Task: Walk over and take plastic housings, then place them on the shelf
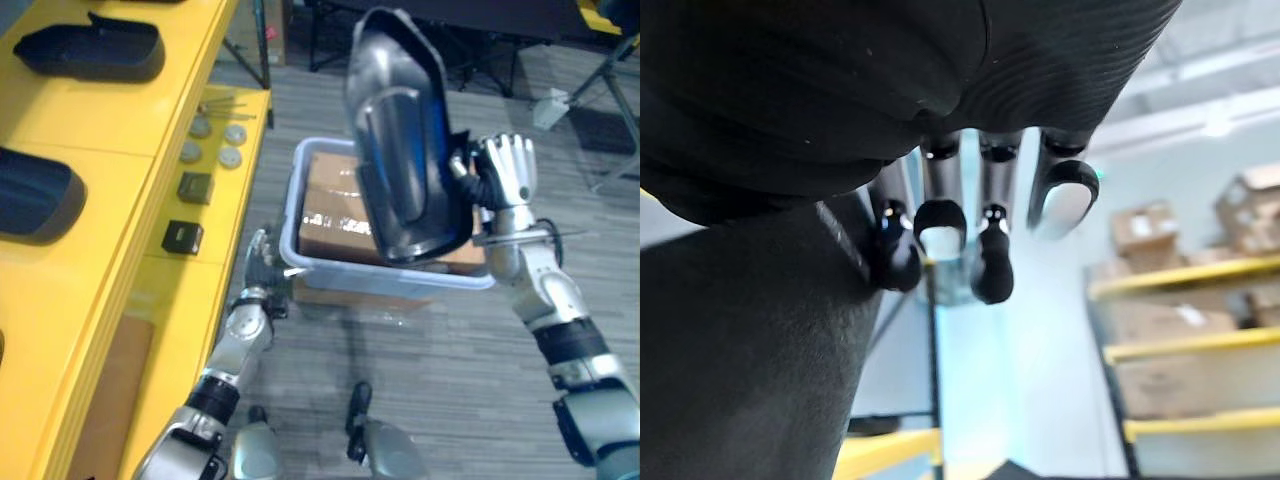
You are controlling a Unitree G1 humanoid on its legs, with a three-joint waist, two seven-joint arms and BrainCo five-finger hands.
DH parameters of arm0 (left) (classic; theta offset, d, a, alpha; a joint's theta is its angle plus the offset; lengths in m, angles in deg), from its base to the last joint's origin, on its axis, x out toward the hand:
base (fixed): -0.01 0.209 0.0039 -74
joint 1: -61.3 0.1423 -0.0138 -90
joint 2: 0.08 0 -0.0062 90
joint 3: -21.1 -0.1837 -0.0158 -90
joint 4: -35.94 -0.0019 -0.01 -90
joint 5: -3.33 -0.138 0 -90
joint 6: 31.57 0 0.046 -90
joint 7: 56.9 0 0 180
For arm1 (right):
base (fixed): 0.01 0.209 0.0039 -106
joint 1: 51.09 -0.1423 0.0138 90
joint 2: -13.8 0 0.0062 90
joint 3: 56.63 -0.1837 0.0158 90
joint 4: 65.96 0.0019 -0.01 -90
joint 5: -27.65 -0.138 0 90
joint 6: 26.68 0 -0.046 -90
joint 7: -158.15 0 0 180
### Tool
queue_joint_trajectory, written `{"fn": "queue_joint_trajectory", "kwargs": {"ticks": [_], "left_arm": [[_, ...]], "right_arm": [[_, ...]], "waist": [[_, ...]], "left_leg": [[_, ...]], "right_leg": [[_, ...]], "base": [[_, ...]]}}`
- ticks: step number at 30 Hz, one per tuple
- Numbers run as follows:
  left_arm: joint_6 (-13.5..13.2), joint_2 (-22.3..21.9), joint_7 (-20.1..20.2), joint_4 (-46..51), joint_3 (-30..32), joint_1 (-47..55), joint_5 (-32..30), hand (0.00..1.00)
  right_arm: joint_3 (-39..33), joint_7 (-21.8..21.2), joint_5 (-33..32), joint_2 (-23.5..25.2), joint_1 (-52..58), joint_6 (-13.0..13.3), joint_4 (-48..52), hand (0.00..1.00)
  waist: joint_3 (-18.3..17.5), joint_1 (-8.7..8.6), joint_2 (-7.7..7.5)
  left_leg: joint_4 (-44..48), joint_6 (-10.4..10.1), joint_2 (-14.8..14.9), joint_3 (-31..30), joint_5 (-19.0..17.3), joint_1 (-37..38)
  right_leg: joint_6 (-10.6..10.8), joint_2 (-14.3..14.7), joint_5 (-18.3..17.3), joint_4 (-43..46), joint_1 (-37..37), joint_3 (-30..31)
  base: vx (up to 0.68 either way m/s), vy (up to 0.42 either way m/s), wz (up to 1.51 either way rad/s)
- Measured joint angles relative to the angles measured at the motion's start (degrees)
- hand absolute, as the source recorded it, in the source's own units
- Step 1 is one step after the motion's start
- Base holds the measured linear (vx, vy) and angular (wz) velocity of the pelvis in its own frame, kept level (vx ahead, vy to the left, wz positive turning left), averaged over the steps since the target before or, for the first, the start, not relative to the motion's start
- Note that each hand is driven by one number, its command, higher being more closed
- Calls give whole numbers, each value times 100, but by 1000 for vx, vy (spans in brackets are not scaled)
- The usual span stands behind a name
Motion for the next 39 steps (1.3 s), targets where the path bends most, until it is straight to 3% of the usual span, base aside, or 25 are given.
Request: {"fn": "queue_joint_trajectory", "kwargs": {"ticks": [3, 7, 9, 14, 21, 27, 39], "left_arm": [[353, 9, 436, 58, -71, 2, 936, 0], [490, 7, 647, 73, -153, 6, 1155, 0], [584, 29, 832, 85, -150, 20, 1563, 0], [604, 25, 1118, 346, -150, 278, 1948, 0], [610, 28, 1448, 435, -206, 319, 2343, 0], [709, 9, 1406, 799, -409, 318, 2359, 0], [1487, 13, 991, 852, -705, 317, 1639, 0]], "right_arm": [[86, -196, 218, 0, 114, 117, 0, 100], [119, -343, 451, -1, 296, 226, 2, 100], [154, -455, 459, -1, 397, 229, 2, 100], [162, -496, 556, -9, 578, 291, 2, 100], [487, -582, 557, -15, 678, 337, 1, 100], [670, -665, 557, -10, 728, 314, -1, 100], [980, -691, 560, 358, 722, 94, -196, 100]], "waist": [[-110, -19, 29], [-130, -26, 45], [-190, -28, 83], [-451, -34, 180], [-485, -32, 188], [-485, -19, 188], [-490, 53, 188]], "left_leg": [[-17, 13, -49, 1, 12, 3], [-7, 18, -64, -2, 15, 25], [-1, 19, -77, -5, 15, 20], [-31, 20, -91, 2, 15, 17], [-83, 27, -98, -15, 12, 99], [-93, 27, -137, -56, 14, 99], [-83, 57, -182, -160, 41, 87]], "right_leg": [[13, -3, 112, -177, 72, 0], [27, -6, 221, -355, 182, -10], [26, -5, 229, -359, 185, -12], [33, 1, 276, -456, 205, -12], [55, -12, 294, -536, 365, -36], [57, -18, 296, -535, 364, -105], [70, -29, 308, -535, 392, -149]], "base": [[-35, 25, 0], [-48, 26, 2], [-42, 22, 0], [-2, 13, 0], [-27, 23, 3], [-5, 26, 3], [-25, 30, 3]]}}
